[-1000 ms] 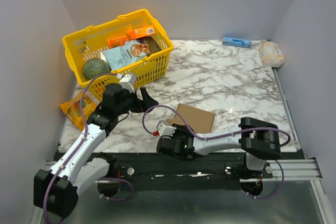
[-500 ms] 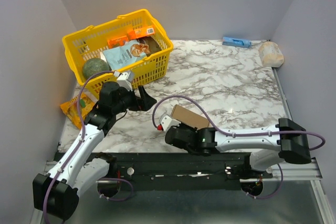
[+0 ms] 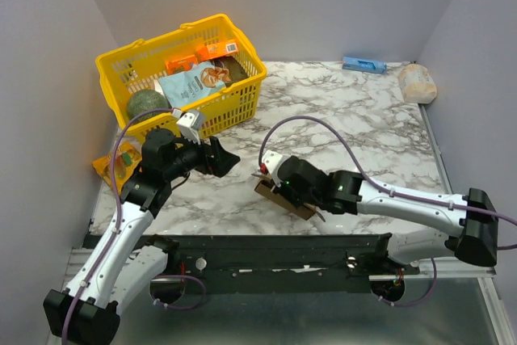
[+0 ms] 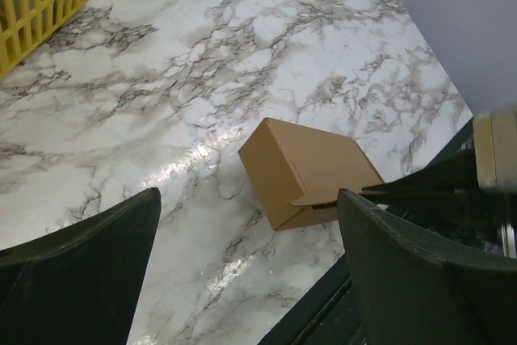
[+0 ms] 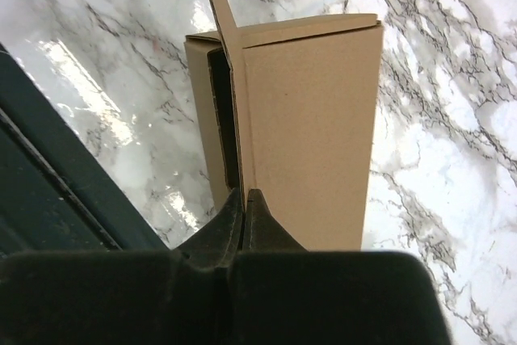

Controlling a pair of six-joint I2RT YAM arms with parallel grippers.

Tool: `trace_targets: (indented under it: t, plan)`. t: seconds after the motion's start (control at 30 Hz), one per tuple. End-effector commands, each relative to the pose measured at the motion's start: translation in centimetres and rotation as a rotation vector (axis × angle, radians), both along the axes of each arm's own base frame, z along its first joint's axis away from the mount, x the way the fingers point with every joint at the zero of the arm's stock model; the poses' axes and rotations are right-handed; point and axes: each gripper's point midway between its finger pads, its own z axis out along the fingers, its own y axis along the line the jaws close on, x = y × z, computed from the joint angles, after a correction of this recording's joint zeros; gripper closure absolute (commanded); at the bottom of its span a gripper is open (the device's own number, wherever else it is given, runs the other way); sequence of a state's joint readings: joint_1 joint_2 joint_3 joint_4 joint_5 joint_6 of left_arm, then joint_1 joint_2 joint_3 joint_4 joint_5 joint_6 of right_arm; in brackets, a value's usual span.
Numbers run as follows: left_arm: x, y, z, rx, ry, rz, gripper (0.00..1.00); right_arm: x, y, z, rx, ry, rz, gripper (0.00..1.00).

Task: Fold the paper box

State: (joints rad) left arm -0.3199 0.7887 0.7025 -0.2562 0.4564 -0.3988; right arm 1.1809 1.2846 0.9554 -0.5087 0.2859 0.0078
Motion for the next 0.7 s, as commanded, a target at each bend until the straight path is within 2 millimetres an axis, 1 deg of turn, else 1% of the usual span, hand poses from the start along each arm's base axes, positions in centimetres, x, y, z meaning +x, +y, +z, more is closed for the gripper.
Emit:
trace_targets:
  t: [0.0, 0.07, 0.1, 0.13, 0.17, 0.2, 0.23, 0.27, 0.3, 0.37, 0.4, 0.43, 0.47, 0.5, 0.67]
  plan:
    - [-2.3, -0.9, 2.4, 0.018, -0.107, -0.167, 0.01, -1.7, 1.0, 2.7, 0.093, 0.114, 0.134, 1.0]
    - [-2.7, -0.9, 2.8, 0.029, -0.145, -0.19, 0.01, -1.2, 0.6, 2.9, 0.107, 0.134, 0.131, 1.0]
    - [-2.9, -1.0, 2.9, 0.028, -0.154, -0.208, 0.01, -1.9, 0.9, 3.3, 0.135, 0.173, 0.174, 1.0]
    - [-3.4, -1.3, 3.2, 0.021, -0.173, -0.242, 0.01, -1.5, 0.7, 3.5, 0.15, 0.185, 0.171, 1.0]
    - [-3.6, -1.5, 3.2, 0.022, -0.185, -0.266, 0.01, -1.6, 0.7, 3.6, 0.161, 0.202, 0.18, 1.0]
    - [-3.9, -1.7, 3.4, 0.016, -0.201, -0.29, 0.01, -2.1, 0.9, 3.7, 0.181, 0.237, 0.214, 1.0]
    - [-4.5, -2.1, 3.4, 0.004, -0.206, -0.34, 0.01, -1.8, 0.7, 3.8, 0.194, 0.252, 0.212, 0.99]
    - [-4.9, -2.3, 3.1, -0.001, -0.204, -0.366, 0.01, -1.9, 0.7, 3.9, 0.204, 0.269, 0.221, 1.0]
    - [-5.0, -2.5, 3.2, -0.008, -0.219, -0.389, 0.01, -2.5, 1.0, 4.0, 0.228, 0.305, 0.261, 1.0]
    - [-5.9, -3.1, 2.8, -0.032, -0.215, -0.452, 0.01, -2.5, 0.8, 4.1, 0.252, 0.337, 0.274, 1.0]
    - [-6.1, -3.2, 2.9, -0.041, -0.225, -0.47, 0.01, -3.1, 1.0, 4.3, 0.273, 0.367, 0.312, 1.0]
    - [-6.2, -3.3, 2.8, -0.048, -0.224, -0.479, 0.01, -2.9, 0.9, 4.5, 0.288, 0.377, 0.315, 0.99]
    - [-6.6, -3.5, 2.4, -0.061, -0.212, -0.503, 0.01, -3.1, 0.9, 4.6, 0.298, 0.392, 0.329, 1.0]
    - [-6.7, -3.7, 2.5, -0.072, -0.218, -0.517, 0.01, -3.7, 1.0, 5.0, 0.318, 0.414, 0.366, 1.0]
    - [-7.1, -4.8, 1.2, -0.104, -0.123, -0.591, 0.01, -3.7, 0.9, 5.8, 0.347, 0.445, 0.404, 1.0]
